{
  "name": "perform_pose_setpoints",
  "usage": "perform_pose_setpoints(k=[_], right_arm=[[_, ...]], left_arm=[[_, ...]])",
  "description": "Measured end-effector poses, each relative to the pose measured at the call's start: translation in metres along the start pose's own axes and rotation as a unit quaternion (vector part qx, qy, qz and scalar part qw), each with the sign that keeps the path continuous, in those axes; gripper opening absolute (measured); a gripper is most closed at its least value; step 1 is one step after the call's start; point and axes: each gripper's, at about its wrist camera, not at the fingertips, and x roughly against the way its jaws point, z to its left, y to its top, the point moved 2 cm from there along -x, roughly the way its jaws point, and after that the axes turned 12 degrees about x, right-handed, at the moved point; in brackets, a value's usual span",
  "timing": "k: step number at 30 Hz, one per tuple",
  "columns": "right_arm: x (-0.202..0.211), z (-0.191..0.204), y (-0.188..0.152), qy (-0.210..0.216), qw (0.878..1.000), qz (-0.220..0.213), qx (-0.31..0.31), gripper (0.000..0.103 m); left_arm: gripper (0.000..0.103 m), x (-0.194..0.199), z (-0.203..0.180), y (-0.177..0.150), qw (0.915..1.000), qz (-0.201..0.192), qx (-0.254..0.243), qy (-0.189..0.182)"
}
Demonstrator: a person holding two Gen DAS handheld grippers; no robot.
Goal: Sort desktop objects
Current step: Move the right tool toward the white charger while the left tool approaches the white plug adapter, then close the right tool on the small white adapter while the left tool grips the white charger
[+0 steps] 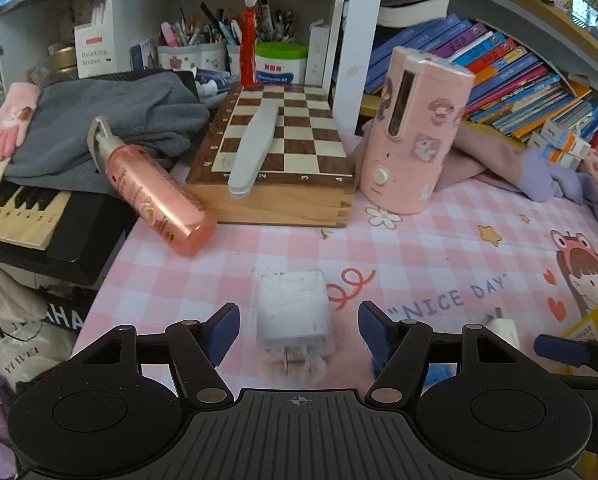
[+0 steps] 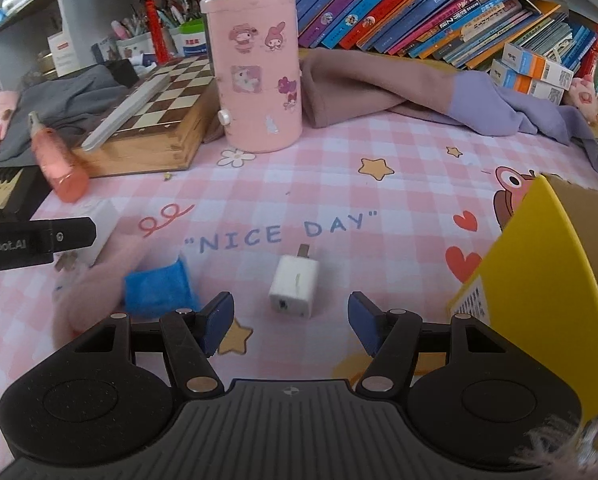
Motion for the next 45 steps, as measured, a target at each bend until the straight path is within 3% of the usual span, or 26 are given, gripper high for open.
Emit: perform_pose_setpoints(k=[7,10,15,18,20,35,45], right_arm=[[-0.016,-0.004,0.005,-0.004,1.0,0.01,-0.006,0.059],[-0.021,-0.004,0.005,-0.003,1.0,0.014,-0.005,0.057],[-0.025,-0.005,0.005,-0.001,1.0,0.017,-0.002,0.047],[-0.026,-0.004,0.005,-0.004,1.0,0.015,0.006,0.036],[-0.025,-0.005,0.005,0.001,1.0,0.013,0.01,0.025],[0.015,0.001,0.004,0.021,0.999,-0.027,0.023,0.023],[0.069,0.011,-0.01,0.029,0.997,-0.061,0.029,0.023]], left_arm=[[0.066,-0.018,0.001,0.002,0.9998,0.017,0.005,0.005],[0.058,-0.022,0.001,0.002,0.9998,0.019,0.003,0.008],[0.043,-0.026,0.003,0.003,0.9997,0.024,0.007,0.003],[0.043,-0.025,0.002,0.002,0.9997,0.024,0.006,0.0],[0.042,-0.022,0.001,0.002,0.9998,0.021,0.007,-0.002],[0.042,0.053,0.003,-0.004,0.9978,-0.028,0.022,-0.055],[0.042,0.1,0.007,-0.029,0.9946,-0.03,0.039,-0.092]])
